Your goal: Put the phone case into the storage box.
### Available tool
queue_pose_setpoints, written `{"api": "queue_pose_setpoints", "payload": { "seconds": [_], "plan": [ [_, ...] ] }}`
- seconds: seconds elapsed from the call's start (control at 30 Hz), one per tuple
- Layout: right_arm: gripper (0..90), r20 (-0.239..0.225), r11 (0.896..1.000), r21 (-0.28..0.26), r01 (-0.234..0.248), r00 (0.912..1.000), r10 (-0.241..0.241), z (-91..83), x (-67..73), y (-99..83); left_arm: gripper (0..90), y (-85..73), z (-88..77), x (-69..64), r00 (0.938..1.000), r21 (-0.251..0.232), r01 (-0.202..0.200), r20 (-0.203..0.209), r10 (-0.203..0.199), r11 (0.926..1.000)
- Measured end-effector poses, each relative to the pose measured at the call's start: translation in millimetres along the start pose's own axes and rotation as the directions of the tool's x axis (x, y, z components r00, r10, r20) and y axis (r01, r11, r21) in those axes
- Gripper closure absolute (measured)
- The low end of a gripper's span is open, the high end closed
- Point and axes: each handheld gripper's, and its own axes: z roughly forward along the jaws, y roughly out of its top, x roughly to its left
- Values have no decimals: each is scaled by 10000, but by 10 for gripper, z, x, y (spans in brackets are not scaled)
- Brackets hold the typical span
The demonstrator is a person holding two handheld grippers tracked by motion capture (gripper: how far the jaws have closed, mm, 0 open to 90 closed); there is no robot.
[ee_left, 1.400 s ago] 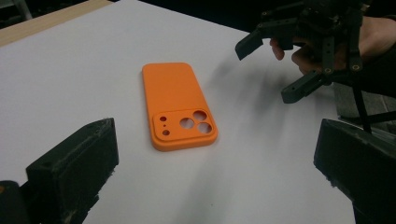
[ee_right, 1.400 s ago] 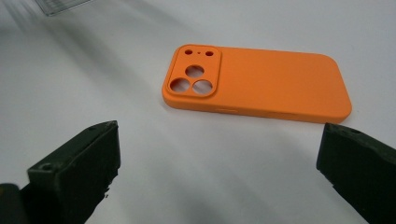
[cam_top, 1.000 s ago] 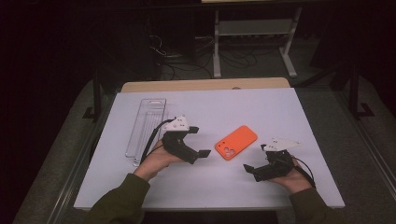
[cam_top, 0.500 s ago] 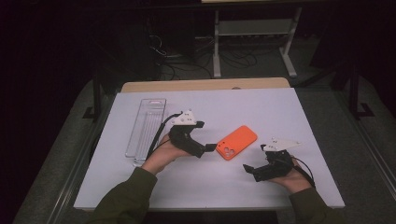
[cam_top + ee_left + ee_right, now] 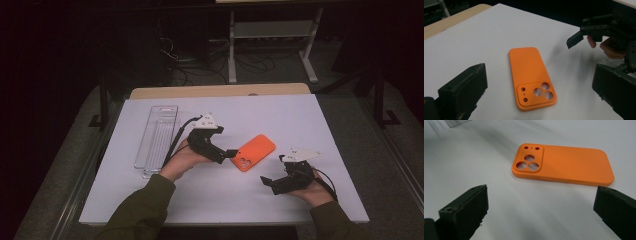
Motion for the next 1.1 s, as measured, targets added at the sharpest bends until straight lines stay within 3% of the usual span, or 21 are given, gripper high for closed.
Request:
{"api": "queue_pose_setpoints", "payload": {
  "seconds": [0.37, 0.5, 0.87, 1.1],
  "plan": [
    [0, -17, 10000, -23, 14, 10000, -14, -2, -3, -1, 0, 89, 143, 18, 9999, 353, 121, -114, -117, 9993],
    [0, -20, 10000, -21, 10, 10000, -10, -3, -4, -1, 0, 127, 181, 41, 9997, 440, -177, -152, 184, 9989],
    [0, -27, 10000, -48, -22, 10000, 22, -3, -6, -2, 0, 204, 303, 40, 9998, 518, -103, -186, 113, 9986],
    [0, -53, 10000, -48, -50, 10000, 49, -5, -7, -3, 0, 239, 381, 36, 9996, 844, -102, -263, 124, 9964]
  ]
}}
